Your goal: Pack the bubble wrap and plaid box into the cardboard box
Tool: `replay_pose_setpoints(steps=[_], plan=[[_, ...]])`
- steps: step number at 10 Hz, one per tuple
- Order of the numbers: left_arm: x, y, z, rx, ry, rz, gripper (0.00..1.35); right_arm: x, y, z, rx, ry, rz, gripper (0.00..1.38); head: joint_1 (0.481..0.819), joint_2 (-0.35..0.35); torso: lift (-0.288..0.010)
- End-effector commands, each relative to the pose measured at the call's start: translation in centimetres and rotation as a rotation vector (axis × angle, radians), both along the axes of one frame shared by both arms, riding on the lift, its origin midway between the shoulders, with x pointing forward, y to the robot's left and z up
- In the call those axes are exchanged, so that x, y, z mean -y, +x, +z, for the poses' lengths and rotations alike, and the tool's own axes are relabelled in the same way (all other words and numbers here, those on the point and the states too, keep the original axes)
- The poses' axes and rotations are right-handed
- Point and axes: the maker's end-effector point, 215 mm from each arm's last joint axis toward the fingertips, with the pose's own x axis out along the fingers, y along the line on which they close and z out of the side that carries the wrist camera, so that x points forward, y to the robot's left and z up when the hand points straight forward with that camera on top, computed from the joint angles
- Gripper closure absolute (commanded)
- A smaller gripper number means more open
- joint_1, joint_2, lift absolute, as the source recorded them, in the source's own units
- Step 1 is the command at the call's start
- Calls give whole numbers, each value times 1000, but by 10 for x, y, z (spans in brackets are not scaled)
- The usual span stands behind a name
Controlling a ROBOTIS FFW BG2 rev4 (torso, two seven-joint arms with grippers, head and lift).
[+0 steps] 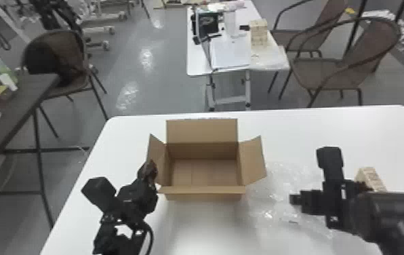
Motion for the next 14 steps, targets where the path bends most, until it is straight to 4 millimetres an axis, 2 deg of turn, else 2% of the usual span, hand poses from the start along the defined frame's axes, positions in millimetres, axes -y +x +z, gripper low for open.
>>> replay_pose_setpoints(steps=[1, 3, 8, 11, 14], plan=[[0, -1, 0, 1, -2, 3, 1213, 3, 2, 4, 17, -1, -4, 1288, 695, 165, -44], [-1, -1, 0, 2, -3, 5, 1213, 11, 4, 8, 31, -8, -6, 1288, 695, 162, -44], [-3, -2, 1, 5, -4, 12, 1213, 26, 23, 51, 170, 28, -56, 1288, 695, 144, -44], [-5, -2, 1, 7, -3, 19, 1213, 32, 43, 101, 302, 55, -80, 1288, 695, 136, -44], [-7, -1, 2, 11, -3, 23, 1213, 32, 67, 171, 455, 103, -103, 1288, 695, 130, -44]])
